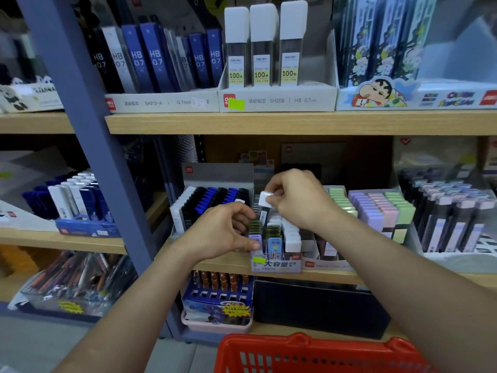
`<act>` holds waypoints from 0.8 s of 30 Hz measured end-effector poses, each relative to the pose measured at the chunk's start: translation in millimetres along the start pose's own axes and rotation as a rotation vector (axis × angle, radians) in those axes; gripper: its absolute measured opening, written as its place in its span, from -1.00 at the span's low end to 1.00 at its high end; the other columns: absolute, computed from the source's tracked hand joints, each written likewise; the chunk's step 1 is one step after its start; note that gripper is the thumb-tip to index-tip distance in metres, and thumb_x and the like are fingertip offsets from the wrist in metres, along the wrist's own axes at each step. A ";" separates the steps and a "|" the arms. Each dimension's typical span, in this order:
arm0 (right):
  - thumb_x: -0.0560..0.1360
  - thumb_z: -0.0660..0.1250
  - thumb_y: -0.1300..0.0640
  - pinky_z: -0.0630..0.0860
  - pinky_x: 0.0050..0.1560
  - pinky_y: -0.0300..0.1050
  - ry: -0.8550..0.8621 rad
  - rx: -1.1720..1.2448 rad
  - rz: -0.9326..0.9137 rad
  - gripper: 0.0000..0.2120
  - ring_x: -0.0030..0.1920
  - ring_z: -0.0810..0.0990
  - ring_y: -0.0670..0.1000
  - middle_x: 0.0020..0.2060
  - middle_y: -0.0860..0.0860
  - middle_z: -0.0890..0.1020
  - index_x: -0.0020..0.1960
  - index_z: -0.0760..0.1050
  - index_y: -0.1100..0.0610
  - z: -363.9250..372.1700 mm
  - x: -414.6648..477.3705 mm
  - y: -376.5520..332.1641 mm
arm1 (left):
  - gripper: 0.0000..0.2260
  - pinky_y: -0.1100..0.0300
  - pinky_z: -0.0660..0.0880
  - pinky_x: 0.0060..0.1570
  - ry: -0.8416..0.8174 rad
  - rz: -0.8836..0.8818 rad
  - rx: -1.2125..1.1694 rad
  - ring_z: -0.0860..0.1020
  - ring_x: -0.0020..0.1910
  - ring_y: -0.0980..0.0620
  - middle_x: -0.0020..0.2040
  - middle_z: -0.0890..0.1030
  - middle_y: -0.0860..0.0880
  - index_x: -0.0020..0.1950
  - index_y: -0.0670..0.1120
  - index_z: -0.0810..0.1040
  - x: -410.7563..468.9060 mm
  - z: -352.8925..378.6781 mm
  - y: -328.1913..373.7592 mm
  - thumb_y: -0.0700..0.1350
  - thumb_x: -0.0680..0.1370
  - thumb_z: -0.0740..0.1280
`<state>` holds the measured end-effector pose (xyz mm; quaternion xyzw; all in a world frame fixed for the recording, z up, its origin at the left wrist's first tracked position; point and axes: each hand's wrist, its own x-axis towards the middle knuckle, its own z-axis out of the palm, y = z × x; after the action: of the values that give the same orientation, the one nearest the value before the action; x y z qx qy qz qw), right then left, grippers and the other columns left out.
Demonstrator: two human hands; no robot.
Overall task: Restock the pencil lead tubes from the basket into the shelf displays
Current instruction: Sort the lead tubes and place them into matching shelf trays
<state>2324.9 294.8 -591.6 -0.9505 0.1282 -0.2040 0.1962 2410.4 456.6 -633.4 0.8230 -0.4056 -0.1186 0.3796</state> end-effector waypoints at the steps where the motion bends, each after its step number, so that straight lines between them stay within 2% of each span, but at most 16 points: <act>1: 0.53 0.40 0.12 0.58 0.08 -0.02 -0.022 -0.004 0.005 -0.85 0.03 0.62 0.04 -0.01 0.05 0.67 0.09 0.64 0.10 4.9 -0.8 0.6 | -0.51 0.17 0.57 0.06 -0.005 0.004 -0.022 0.57 0.02 0.09 0.00 0.58 0.06 0.12 0.04 0.54 -0.9 0.1 -0.1 -0.06 0.26 0.62; 6: 0.47 0.47 0.07 0.60 -0.02 0.02 -0.096 0.003 0.007 -0.93 -0.07 0.63 0.01 -0.15 -0.03 0.67 -0.06 0.67 0.02 17.9 -3.6 1.2 | -0.68 0.17 0.58 0.03 0.072 0.035 -0.013 0.60 -0.04 0.16 0.01 0.60 0.09 0.09 0.05 0.52 -0.6 0.1 4.0 0.03 0.40 0.51; 8: 0.47 0.47 0.06 0.56 -0.15 -0.13 -0.129 -0.035 -0.013 -0.93 -0.07 0.62 -0.03 -0.17 -0.09 0.63 -0.05 0.68 0.00 17.7 -3.2 -1.5 | -0.79 0.15 0.59 0.03 0.131 0.065 -0.008 0.60 -0.07 0.17 -0.03 0.62 0.10 0.11 0.06 0.52 2.1 1.0 4.7 -0.04 0.50 0.43; 10: 0.50 0.45 0.07 0.39 -0.30 -0.29 -0.151 -0.062 -0.014 -0.90 -0.07 0.57 -0.08 -0.15 -0.12 0.60 0.00 0.69 -0.02 17.6 -3.3 -3.3 | -0.80 0.15 0.59 0.01 0.180 0.093 -0.001 0.60 -0.10 0.17 -0.06 0.62 0.11 0.17 0.06 0.56 5.6 4.4 4.4 -0.13 0.56 0.36; 12: 0.52 0.42 0.12 0.45 -0.22 -0.24 -0.147 -0.067 -0.013 -0.86 -0.02 0.59 -0.07 -0.09 -0.10 0.65 0.04 0.68 -0.03 18.8 -3.2 -2.4 | -0.79 0.18 0.59 0.01 0.234 0.088 0.009 0.59 -0.12 0.19 -0.10 0.63 0.14 0.19 0.00 0.60 9.4 8.9 3.9 -0.17 0.57 0.35; 14: 0.53 0.36 0.19 0.56 -0.02 -0.09 -0.137 -0.055 -0.019 -0.82 0.03 0.62 -0.01 -0.06 -0.03 0.69 0.04 0.68 -0.01 20.7 -2.8 -1.0 | -0.83 0.22 0.58 -0.01 0.291 0.068 0.036 0.59 -0.13 0.22 -0.16 0.62 0.16 0.11 -0.04 0.66 13.3 11.7 3.8 -0.17 0.54 0.38; 17: 0.54 0.30 0.23 0.58 0.09 0.04 -0.133 -0.033 -0.025 -0.78 0.07 0.62 0.04 -0.02 0.04 0.70 0.10 0.65 0.05 19.9 -2.2 0.0 | -0.91 0.23 0.57 -0.03 0.334 0.048 0.061 0.58 -0.16 0.23 -0.22 0.62 0.16 -0.01 -0.05 0.69 16.4 13.9 5.1 -0.17 0.51 0.43; 21: 0.58 0.26 0.27 0.56 0.16 -0.02 -0.095 0.091 -0.060 -0.72 0.06 0.62 -0.02 -0.03 0.00 0.69 0.24 0.58 0.08 8.7 -9.4 1.0 | -0.93 0.19 0.58 -0.05 0.377 0.045 0.064 0.59 -0.20 0.18 -0.24 0.62 0.15 -0.06 -0.03 0.68 14.0 13.0 9.4 -0.17 0.51 0.42; 24: 0.59 0.26 0.24 0.57 0.12 -0.11 -0.055 0.217 -0.089 -0.74 -0.01 0.63 -0.11 -0.12 -0.08 0.68 0.23 0.57 0.06 -7.4 -25.6 4.1 | -0.92 0.23 0.55 -0.09 0.429 0.066 0.055 0.60 -0.19 0.16 -0.22 0.63 0.16 -0.03 -0.01 0.67 8.0 10.0 17.7 -0.14 0.54 0.38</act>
<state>2298.4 297.2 -595.8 -0.9337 0.0577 -0.1993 0.2919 2400.3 438.5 -626.6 0.8258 -0.3454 0.0830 0.4381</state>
